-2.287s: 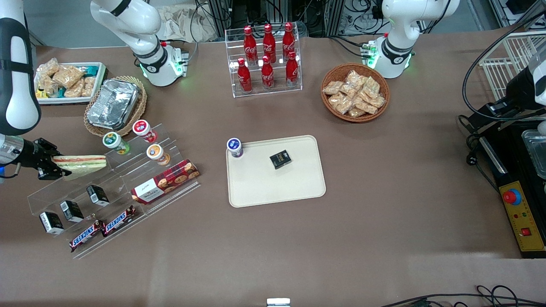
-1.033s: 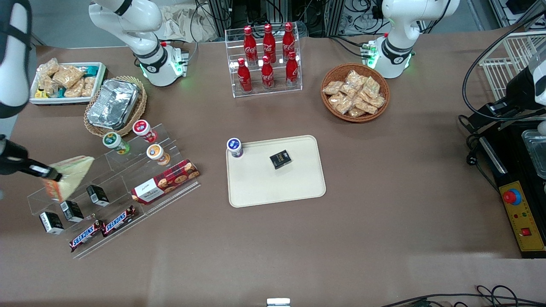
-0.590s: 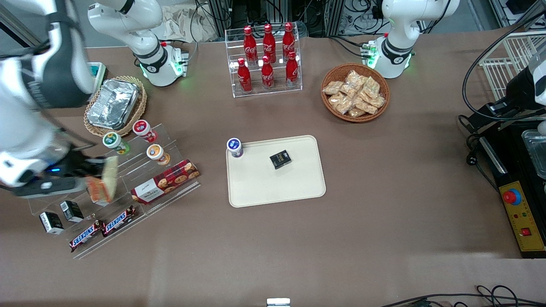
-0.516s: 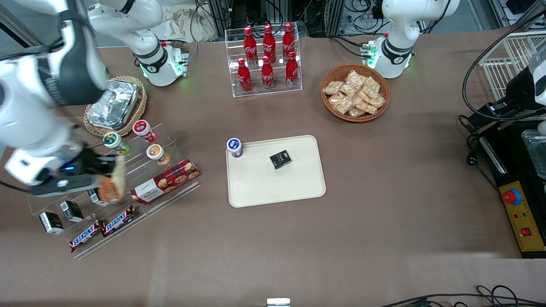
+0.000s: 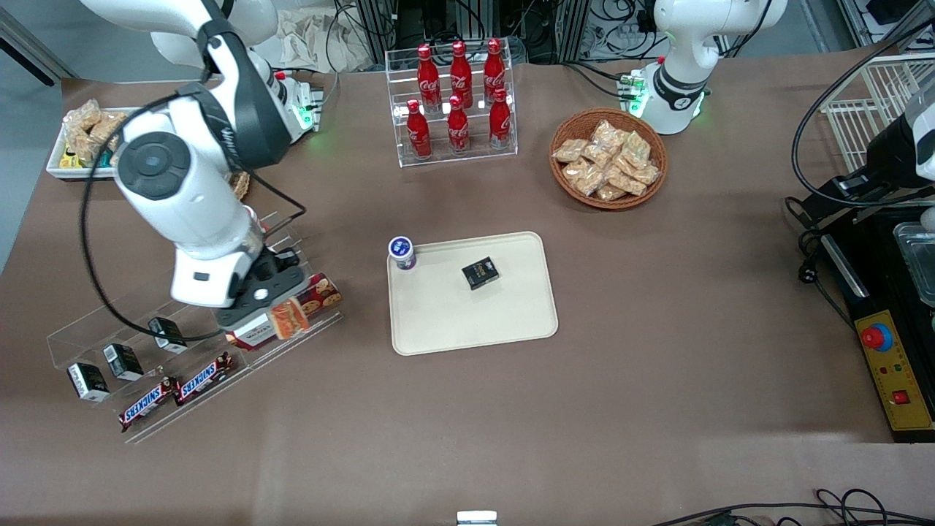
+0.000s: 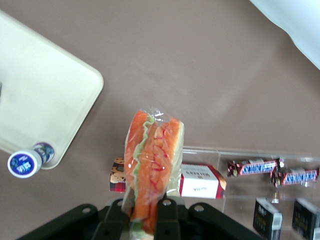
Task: Place sandwich on tray
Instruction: 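Carry the sandwich with the right gripper over the white tray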
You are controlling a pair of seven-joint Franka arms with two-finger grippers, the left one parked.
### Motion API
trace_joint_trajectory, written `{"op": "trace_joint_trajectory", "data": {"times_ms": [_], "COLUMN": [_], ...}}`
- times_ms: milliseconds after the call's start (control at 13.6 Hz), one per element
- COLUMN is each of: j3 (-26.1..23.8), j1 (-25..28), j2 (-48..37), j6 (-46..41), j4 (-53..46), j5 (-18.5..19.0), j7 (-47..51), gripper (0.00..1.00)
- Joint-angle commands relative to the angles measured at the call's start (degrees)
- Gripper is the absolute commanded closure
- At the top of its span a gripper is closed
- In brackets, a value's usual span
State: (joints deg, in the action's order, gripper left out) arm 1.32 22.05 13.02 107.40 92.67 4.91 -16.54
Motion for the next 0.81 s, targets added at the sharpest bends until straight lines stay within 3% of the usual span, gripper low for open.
{"op": "trace_joint_trajectory", "data": {"times_ms": [0,738], "j3": [0.35,0.62], "j1": [0.71,18.09], "j2": [0.86,10.08], "j6": [1.76,12.82], "j4": [0.32,0.5], "j5": [-5.33,-3.77], "j7": [-6.38,-7.89], "gripper": [0.86,0.86]}}
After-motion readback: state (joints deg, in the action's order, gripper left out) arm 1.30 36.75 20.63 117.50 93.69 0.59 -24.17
